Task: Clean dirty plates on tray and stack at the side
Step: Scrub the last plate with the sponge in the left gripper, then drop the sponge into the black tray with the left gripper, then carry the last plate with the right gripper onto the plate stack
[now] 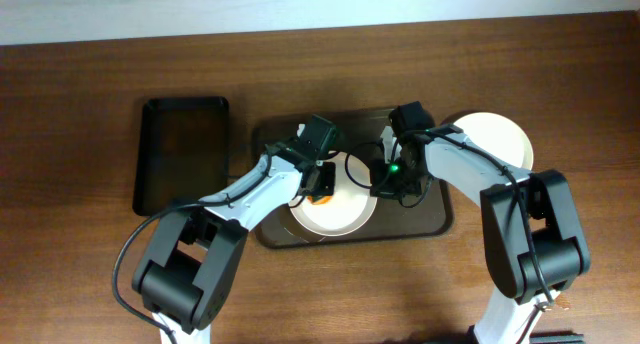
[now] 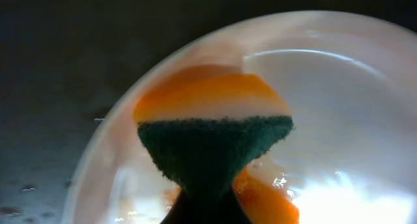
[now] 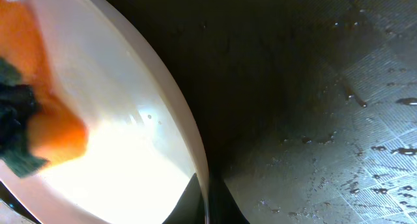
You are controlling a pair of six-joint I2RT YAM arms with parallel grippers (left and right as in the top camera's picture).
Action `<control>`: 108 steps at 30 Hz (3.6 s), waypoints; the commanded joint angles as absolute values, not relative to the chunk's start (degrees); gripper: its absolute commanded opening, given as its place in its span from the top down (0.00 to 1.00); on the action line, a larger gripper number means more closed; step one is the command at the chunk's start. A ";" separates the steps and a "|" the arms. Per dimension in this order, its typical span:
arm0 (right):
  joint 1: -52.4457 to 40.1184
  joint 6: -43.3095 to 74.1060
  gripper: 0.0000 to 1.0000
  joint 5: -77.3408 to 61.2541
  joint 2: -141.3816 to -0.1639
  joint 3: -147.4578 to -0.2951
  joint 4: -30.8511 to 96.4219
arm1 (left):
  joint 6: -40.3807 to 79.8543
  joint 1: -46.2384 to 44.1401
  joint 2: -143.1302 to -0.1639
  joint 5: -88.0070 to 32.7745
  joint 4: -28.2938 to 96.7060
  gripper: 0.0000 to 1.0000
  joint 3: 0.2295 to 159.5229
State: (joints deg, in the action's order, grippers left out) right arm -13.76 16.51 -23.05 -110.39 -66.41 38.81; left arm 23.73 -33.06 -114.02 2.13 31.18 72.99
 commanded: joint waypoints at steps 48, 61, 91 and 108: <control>-15.86 19.99 0.96 -15.18 -111.02 -75.72 50.22 | 16.38 2.15 -131.44 2.33 81.14 0.44 114.74; -18.06 19.99 0.59 -12.84 -115.07 -75.37 49.17 | 16.40 2.76 -131.46 2.55 85.56 0.00 121.16; -57.01 13.74 0.96 84.51 -96.88 -101.45 76.07 | 16.40 2.79 -131.46 2.55 85.56 0.00 121.16; 23.38 28.75 0.96 2.44 -96.90 -85.41 60.12 | 16.40 2.79 -131.46 2.55 85.58 0.00 121.16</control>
